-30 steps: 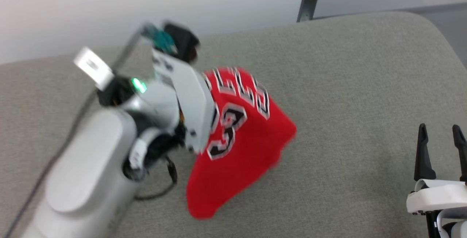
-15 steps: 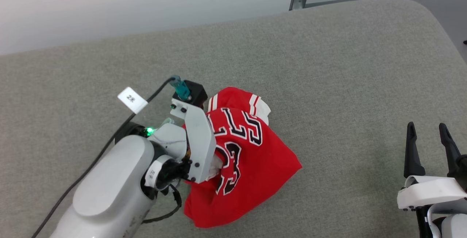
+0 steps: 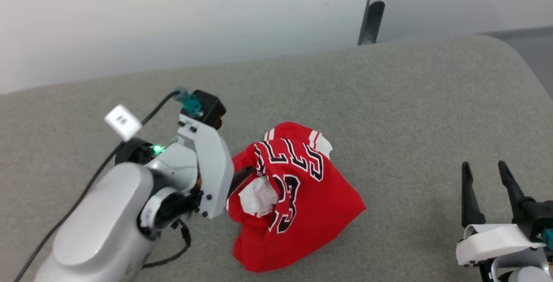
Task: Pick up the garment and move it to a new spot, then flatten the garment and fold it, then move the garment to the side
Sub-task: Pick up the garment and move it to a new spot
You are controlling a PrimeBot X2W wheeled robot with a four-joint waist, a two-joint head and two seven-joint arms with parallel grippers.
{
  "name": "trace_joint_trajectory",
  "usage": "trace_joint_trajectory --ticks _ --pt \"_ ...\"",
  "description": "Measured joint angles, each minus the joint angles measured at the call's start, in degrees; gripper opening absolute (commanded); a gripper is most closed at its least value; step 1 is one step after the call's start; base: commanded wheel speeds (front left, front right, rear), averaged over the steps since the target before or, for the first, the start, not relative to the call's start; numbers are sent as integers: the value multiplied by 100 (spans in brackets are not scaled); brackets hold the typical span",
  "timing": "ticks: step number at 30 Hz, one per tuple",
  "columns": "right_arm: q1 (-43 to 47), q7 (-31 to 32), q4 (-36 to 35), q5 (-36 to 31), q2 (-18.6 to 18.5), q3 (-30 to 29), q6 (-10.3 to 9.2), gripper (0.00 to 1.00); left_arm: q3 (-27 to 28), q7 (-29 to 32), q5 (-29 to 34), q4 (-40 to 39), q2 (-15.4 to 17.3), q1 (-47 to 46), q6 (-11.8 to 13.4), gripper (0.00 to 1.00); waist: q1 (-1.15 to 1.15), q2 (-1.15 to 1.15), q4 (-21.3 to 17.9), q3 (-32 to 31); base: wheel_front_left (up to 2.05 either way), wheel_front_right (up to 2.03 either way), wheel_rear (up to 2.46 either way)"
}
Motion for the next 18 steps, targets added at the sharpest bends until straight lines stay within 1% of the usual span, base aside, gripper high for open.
trace_joint_trajectory --ticks 3,5,7,11,18 --pt "97 0 -24 -2 -1 100 0 100 126 -558 76 -187 121 253 -166 100 0 0 72 -178 0 0 0" --pt "185 0 -32 -19 -1 156 0 100 249 -987 99 -264 146 466 -177 100 0 0 124 -304 0 0 0" --pt "246 0 -38 -31 1 180 0 100 374 -1519 167 -378 174 653 -275 100 0 0 190 -412 0 0 0" --pt "337 0 -64 -60 -1 216 0 100 649 -2447 213 -371 149 1070 -274 100 0 0 368 -572 0 0 0" --pt "438 0 -57 -69 -1 286 0 100 922 -3800 356 -176 56 1647 -338 100 0 0 681 -780 0 0 0"
